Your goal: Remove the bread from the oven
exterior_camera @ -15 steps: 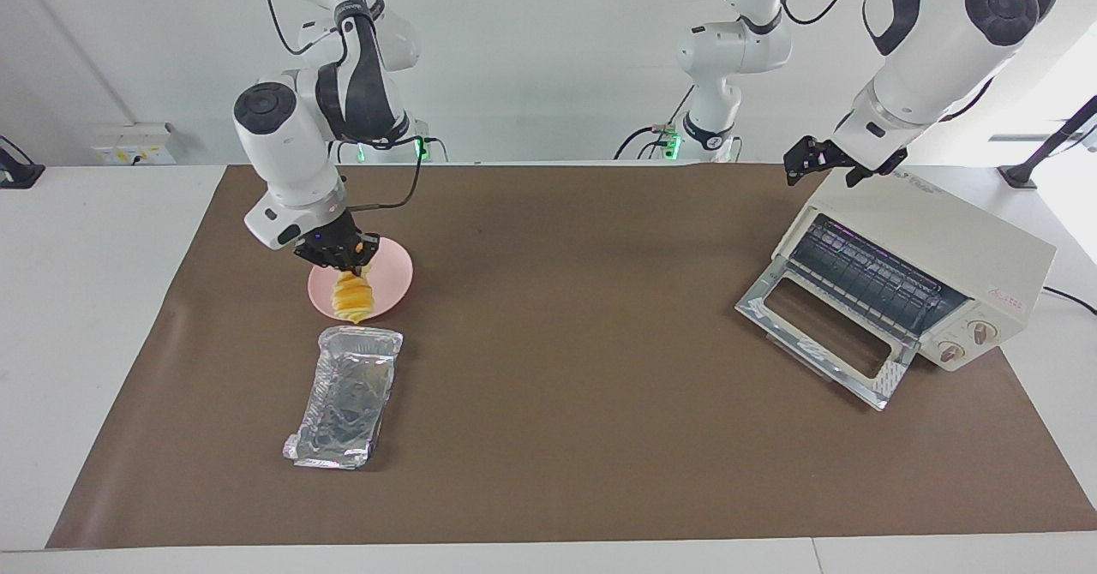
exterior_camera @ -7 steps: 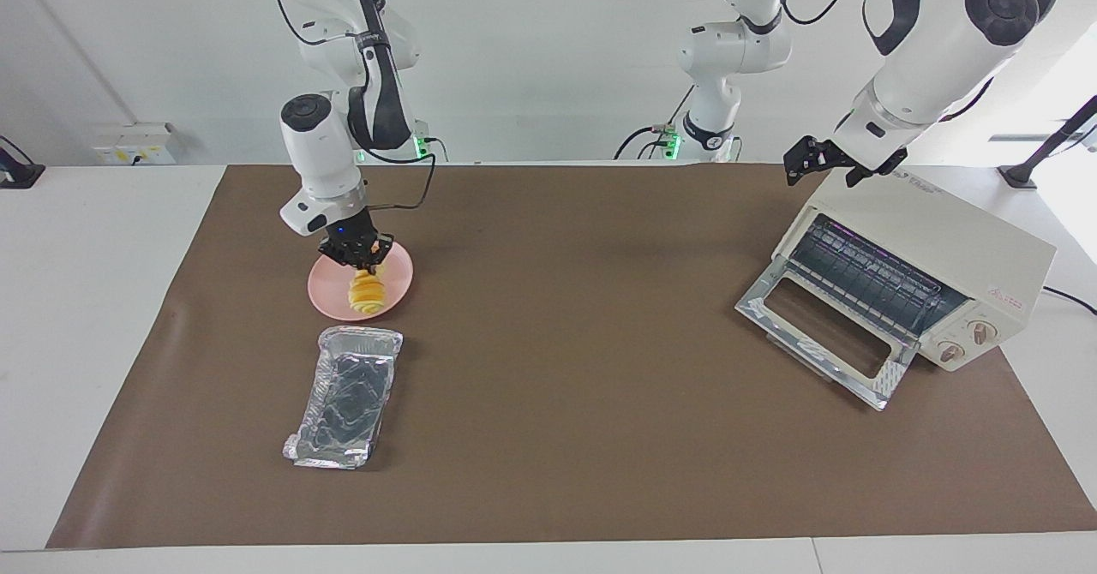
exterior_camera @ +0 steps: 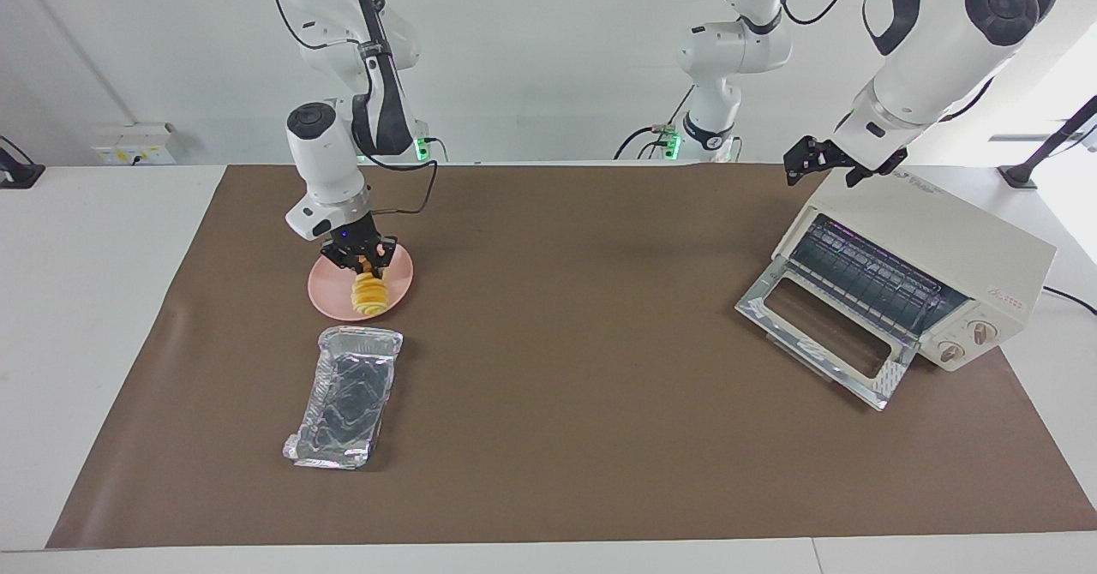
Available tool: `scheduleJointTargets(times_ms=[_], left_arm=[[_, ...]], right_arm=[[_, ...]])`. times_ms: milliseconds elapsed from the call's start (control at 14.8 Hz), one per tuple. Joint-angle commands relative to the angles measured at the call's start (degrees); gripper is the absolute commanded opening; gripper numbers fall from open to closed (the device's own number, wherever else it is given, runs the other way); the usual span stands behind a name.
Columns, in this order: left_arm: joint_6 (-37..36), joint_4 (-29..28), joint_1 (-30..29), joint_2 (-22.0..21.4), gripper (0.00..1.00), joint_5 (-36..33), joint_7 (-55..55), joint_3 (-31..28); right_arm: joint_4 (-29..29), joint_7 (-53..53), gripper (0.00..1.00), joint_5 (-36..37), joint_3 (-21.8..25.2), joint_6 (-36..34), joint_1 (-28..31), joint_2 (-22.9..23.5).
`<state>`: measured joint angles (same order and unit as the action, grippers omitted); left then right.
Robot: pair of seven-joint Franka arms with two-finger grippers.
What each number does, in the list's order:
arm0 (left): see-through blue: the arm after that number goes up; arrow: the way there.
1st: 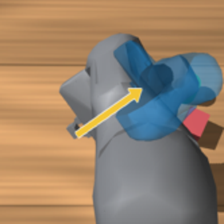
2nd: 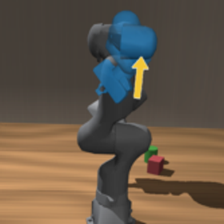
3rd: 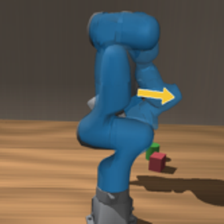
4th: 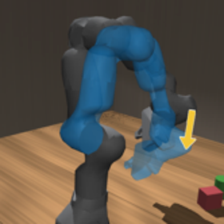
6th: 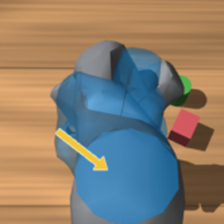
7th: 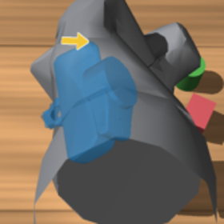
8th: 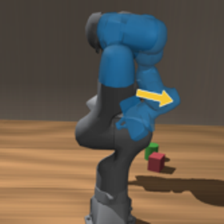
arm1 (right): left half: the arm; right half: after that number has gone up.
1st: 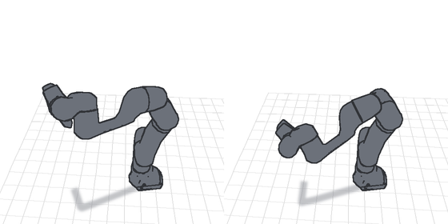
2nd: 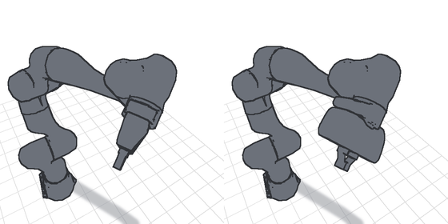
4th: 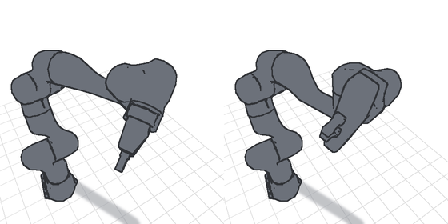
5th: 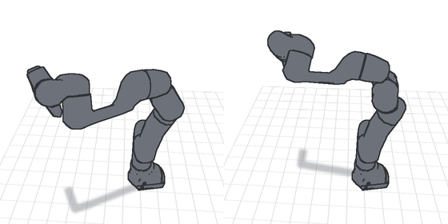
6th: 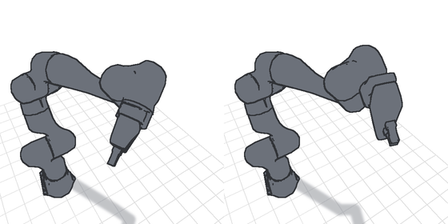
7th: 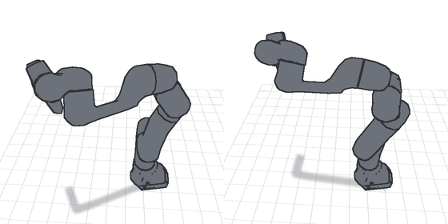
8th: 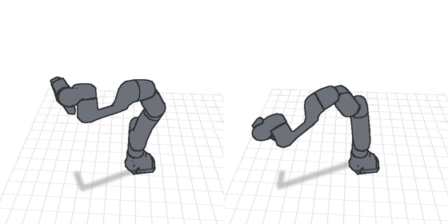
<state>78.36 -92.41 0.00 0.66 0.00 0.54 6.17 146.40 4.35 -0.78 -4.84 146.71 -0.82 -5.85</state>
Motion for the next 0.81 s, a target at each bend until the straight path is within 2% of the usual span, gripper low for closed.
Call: scheduleJointTargets(times_ms=[0, 136, 271, 475, 746], left_arm=[[0.4, -1.5, -0.9, -1.4, 1.00, -0.5, 0.1, 0.7], [0.4, -1.5, -0.9, -1.4, 1.00, -0.5, 0.1, 0.7], [0.4, -1.5, -0.9, -1.4, 1.00, -0.5, 0.1, 0.7], [0.5, -1.4, -0.9, -1.4, 1.00, -0.5, 0.1, 0.7], [0.4, -1.5, -0.9, -1.4, 1.00, -0.5, 0.1, 0.7]], right_arm=[[-5.0, -0.8, 1.00, -1.2, -0.4, -10.2, 0.3, -1.9], [-14.3, -0.7, 1.00, -1.2, -0.4, -23.2, 0.4, -1.8], [-22.4, -0.7, 1.00, -1.2, -0.3, -31.7, 0.9, -1.4], [-31.9, -3.3, 1.00, -1.1, -0.2, -39.3, 2.8, -1.4], [-43.8, -16.5, 1.00, -0.6, -0.2, -51.2, 6.6, -0.6]])
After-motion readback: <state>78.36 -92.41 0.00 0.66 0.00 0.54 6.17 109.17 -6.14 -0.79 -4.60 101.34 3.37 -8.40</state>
